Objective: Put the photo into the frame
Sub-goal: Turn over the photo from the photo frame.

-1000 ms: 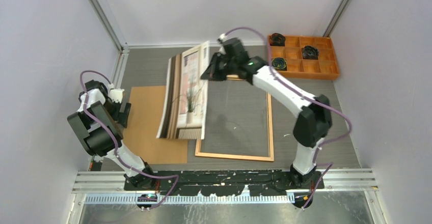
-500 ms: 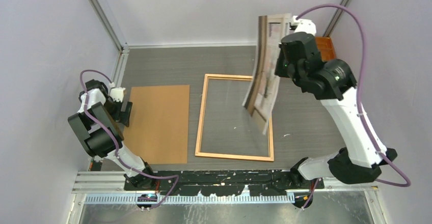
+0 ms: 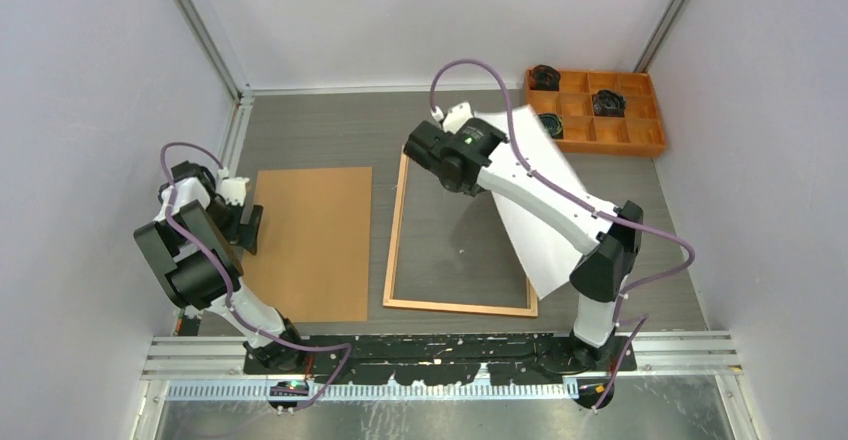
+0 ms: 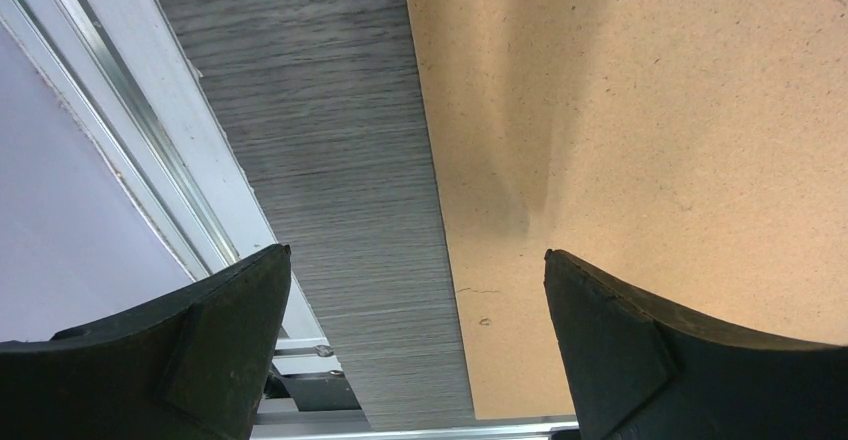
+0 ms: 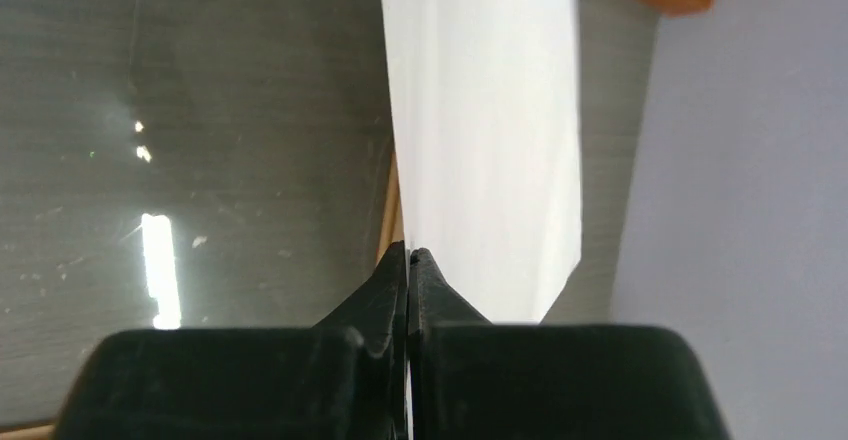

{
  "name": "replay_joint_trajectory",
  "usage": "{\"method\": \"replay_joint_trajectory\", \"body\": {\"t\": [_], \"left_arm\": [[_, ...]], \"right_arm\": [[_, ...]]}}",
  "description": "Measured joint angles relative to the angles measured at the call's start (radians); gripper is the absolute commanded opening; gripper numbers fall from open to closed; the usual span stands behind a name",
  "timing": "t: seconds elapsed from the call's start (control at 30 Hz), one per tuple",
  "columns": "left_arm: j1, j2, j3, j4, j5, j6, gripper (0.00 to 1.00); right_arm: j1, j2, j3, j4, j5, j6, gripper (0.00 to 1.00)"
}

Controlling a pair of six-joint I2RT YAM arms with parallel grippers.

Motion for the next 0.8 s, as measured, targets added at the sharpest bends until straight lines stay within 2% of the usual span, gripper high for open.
{"method": "replay_joint_trajectory", "body": {"t": [0.1, 0.3, 0.4, 0.63, 0.8], "left_arm": [[0.000, 0.000, -0.008, 0.005, 0.000, 0.000, 1.00], [0.000, 0.000, -0.016, 0.016, -0.001, 0.000, 1.00], [-0.001, 0.000, -0.024, 0.021, -0.001, 0.000, 1.00], [-0.010, -0.003, -0.037, 0.024, -0.005, 0.000, 1.00], [-0.012, -0.010, -0.040, 0.028, -0.013, 0.002, 1.00]], "right_arm": [[0.000, 0.000, -0.136, 0.048, -0.080, 0.087, 0.01], [-0.014, -0.145, -0.338, 0.254, -0.233, 0.317, 0.01], [-0.018, -0.153, -0.321, 0.311, -0.282, 0.423, 0.01], [-0.023, 0.120, -0.083, 0.324, -0.327, 0.624, 0.01], [-0.021, 0.224, -0.069, 0.322, -0.326, 0.729, 0.01]]}}
